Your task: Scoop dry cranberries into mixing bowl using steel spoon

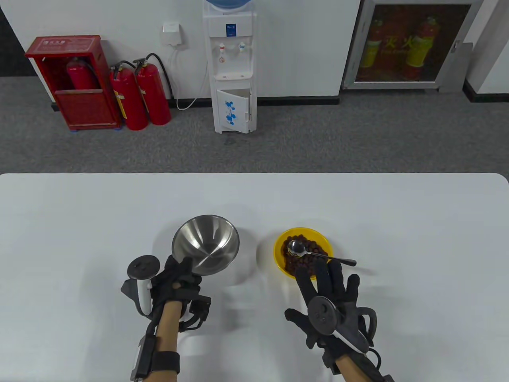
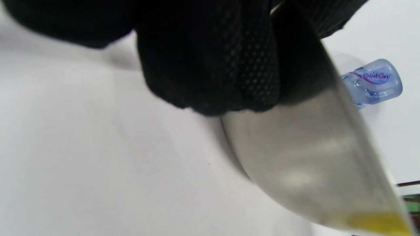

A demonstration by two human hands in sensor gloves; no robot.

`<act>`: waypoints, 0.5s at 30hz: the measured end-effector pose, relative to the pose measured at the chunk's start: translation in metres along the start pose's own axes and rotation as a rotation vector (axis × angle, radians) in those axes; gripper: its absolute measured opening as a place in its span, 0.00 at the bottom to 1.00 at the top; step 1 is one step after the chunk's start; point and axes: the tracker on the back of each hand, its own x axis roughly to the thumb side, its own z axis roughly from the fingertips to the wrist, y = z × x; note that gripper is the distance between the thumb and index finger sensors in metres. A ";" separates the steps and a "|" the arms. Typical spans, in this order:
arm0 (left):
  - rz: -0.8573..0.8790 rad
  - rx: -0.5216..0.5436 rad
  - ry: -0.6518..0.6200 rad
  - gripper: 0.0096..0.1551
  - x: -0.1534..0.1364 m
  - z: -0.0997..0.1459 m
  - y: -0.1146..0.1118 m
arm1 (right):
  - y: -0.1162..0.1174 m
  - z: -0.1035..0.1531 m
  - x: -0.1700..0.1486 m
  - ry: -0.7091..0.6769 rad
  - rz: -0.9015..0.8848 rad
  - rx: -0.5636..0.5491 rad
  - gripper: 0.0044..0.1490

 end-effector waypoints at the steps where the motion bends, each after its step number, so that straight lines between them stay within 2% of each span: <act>1: 0.026 -0.018 0.003 0.34 -0.001 -0.001 0.000 | 0.000 0.000 0.000 0.002 0.000 0.001 0.61; 4: 0.096 -0.056 0.002 0.31 -0.005 -0.004 0.003 | 0.000 0.000 -0.001 0.005 -0.001 0.001 0.61; 8: 0.122 -0.041 -0.043 0.29 -0.008 -0.002 0.011 | -0.002 0.000 -0.001 0.011 -0.002 0.002 0.61; 15: 0.073 -0.136 -0.174 0.29 0.000 0.034 0.026 | -0.005 0.001 -0.005 0.027 -0.014 -0.017 0.61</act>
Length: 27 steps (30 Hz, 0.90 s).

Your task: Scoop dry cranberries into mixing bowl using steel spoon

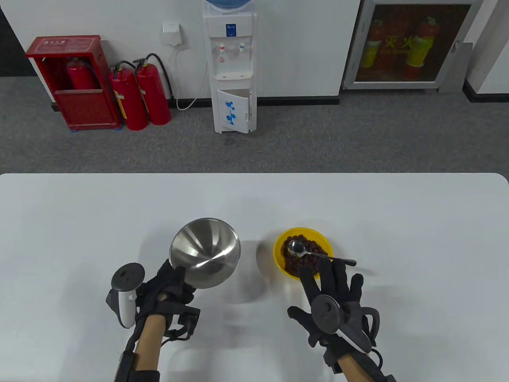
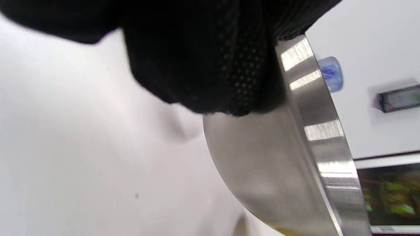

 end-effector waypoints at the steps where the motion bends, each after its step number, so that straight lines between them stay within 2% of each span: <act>1: 0.007 -0.030 -0.020 0.29 0.003 0.008 -0.001 | 0.000 0.000 -0.001 0.004 -0.001 -0.001 0.61; 5: 0.002 -0.132 -0.087 0.29 0.012 0.032 -0.011 | -0.001 -0.001 -0.006 0.024 -0.007 -0.002 0.61; 8: -0.002 -0.225 -0.148 0.28 0.008 0.044 -0.026 | -0.004 -0.001 -0.013 0.039 0.005 -0.017 0.61; 12: -0.054 -0.354 -0.120 0.27 0.000 0.048 -0.047 | -0.006 -0.003 -0.025 0.087 -0.014 -0.032 0.60; 22: -0.262 -0.564 -0.127 0.27 -0.001 0.055 -0.076 | -0.003 -0.004 -0.031 0.114 0.009 -0.018 0.61; 27: -0.364 -0.600 -0.112 0.28 -0.005 0.056 -0.087 | -0.002 -0.004 -0.031 0.118 0.006 -0.011 0.60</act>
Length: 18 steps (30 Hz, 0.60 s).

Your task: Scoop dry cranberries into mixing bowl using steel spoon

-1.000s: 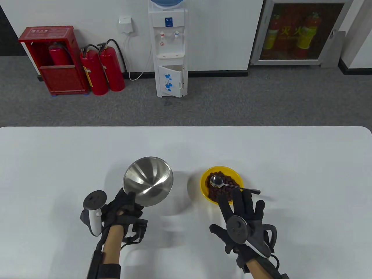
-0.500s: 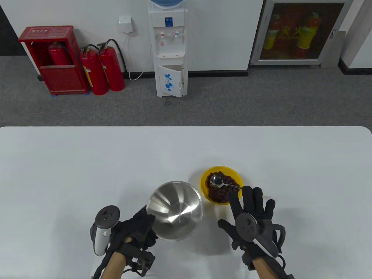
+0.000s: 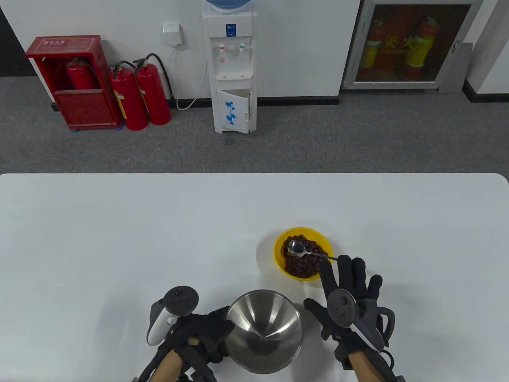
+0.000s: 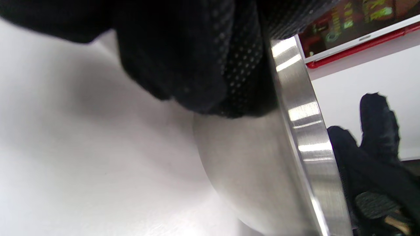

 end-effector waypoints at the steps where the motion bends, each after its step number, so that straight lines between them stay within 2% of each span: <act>1: -0.011 0.001 0.011 0.28 -0.001 -0.001 -0.001 | 0.000 0.000 0.000 0.000 -0.002 0.001 0.60; 13: -0.038 -0.023 0.042 0.33 -0.008 -0.006 -0.004 | 0.000 0.000 0.000 0.000 -0.014 0.005 0.60; 18: -0.042 -0.003 0.038 0.44 -0.009 -0.004 0.002 | -0.001 0.000 -0.001 0.005 -0.018 0.006 0.59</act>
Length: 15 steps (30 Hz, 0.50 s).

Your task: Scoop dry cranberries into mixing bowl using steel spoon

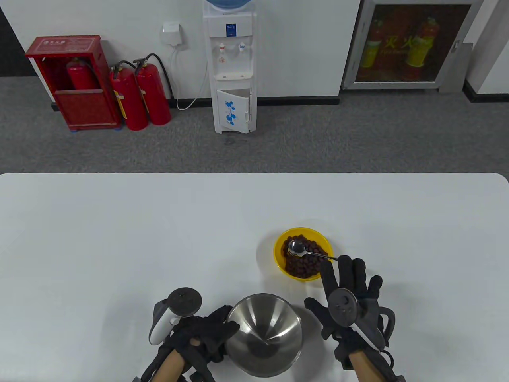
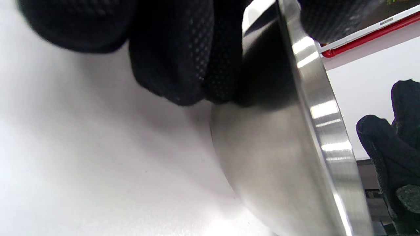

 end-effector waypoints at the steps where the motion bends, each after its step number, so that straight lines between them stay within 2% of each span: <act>1: -0.007 0.017 -0.002 0.46 0.000 0.001 0.004 | 0.000 0.000 0.000 0.001 0.000 0.000 0.59; 3: -0.027 0.086 -0.013 0.48 0.002 0.005 0.013 | 0.000 0.000 -0.001 0.004 -0.001 0.000 0.59; 7: -0.166 0.324 -0.008 0.46 0.002 0.015 0.033 | 0.000 0.000 -0.001 0.007 -0.003 0.000 0.59; 12: -0.613 0.640 0.065 0.45 0.000 0.024 0.049 | 0.000 0.000 -0.002 0.010 -0.012 -0.020 0.58; 15: -0.846 0.704 0.143 0.45 -0.003 0.022 0.049 | 0.000 0.000 -0.003 0.029 -0.013 -0.046 0.55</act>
